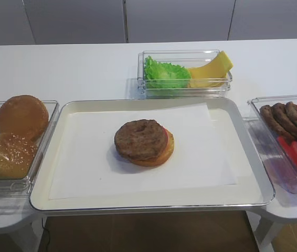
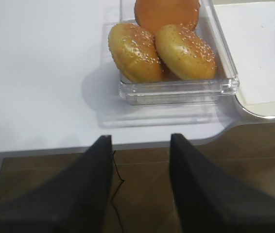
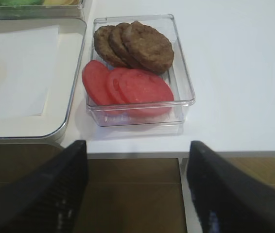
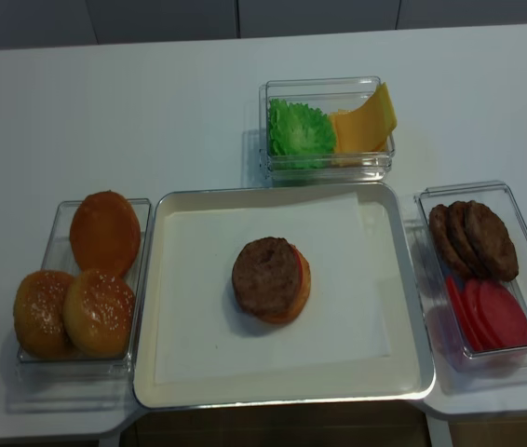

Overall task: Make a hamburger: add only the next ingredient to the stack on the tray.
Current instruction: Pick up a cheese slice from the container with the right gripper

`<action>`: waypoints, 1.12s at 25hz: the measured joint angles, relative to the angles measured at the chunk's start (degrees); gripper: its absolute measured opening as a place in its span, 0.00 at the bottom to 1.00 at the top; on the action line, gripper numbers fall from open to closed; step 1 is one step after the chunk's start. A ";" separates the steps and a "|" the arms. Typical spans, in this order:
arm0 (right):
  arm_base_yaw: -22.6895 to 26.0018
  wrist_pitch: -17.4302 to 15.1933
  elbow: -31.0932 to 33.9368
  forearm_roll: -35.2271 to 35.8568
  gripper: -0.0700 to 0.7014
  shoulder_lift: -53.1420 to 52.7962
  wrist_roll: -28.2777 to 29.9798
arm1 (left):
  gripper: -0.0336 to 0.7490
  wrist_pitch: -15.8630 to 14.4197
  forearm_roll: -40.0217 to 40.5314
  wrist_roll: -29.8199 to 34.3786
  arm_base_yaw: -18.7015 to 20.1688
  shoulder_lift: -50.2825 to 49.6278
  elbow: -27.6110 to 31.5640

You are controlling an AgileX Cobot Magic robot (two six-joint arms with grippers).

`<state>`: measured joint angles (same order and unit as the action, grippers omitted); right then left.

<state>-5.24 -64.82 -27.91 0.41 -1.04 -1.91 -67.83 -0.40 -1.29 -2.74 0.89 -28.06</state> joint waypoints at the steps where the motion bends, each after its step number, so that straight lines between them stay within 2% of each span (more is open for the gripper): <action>1: 0.00 0.00 0.00 0.00 0.74 0.00 0.00 | 0.42 0.00 0.00 0.00 0.00 0.00 0.00; 28: 0.00 0.00 0.00 0.00 0.74 0.00 0.00 | 0.42 0.00 0.00 0.00 0.00 0.00 0.00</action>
<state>-5.24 -64.82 -27.91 0.41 -1.04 -1.91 -67.83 -0.40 -1.29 -2.74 0.89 -28.06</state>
